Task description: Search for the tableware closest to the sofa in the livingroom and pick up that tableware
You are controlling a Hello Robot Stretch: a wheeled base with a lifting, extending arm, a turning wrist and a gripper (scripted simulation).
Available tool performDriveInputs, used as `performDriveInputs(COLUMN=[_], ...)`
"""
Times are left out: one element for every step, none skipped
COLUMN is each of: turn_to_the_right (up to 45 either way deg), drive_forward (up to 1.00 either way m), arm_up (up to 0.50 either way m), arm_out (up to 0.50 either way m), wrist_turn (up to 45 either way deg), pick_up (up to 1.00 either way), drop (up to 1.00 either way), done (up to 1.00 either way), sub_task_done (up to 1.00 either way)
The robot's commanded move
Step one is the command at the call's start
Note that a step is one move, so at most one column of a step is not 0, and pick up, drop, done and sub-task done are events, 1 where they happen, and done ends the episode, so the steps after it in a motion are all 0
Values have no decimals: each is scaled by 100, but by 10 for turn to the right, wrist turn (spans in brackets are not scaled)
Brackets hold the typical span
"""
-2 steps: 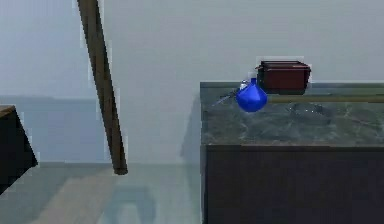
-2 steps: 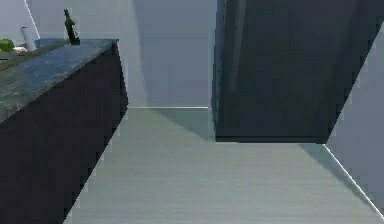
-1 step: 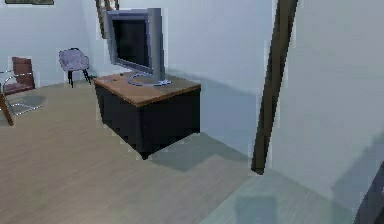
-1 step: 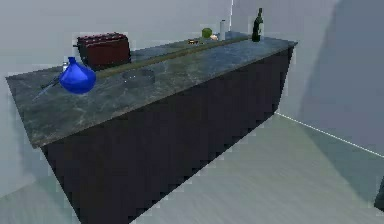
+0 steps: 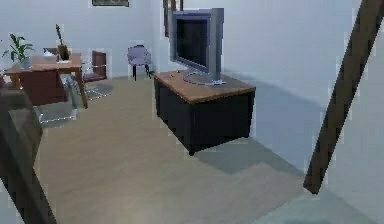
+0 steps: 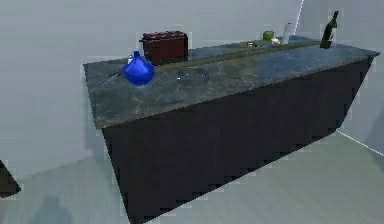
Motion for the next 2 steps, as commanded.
performDriveInputs(turn_to_the_right=[0, 30], drive_forward=[65, 0], arm_up=[0, 0], arm_out=[0, 0], wrist_turn=[0, 0], pick_up=[0, 0], drop=[0, 0], done=[0, 0], sub_task_done=[0, 0])
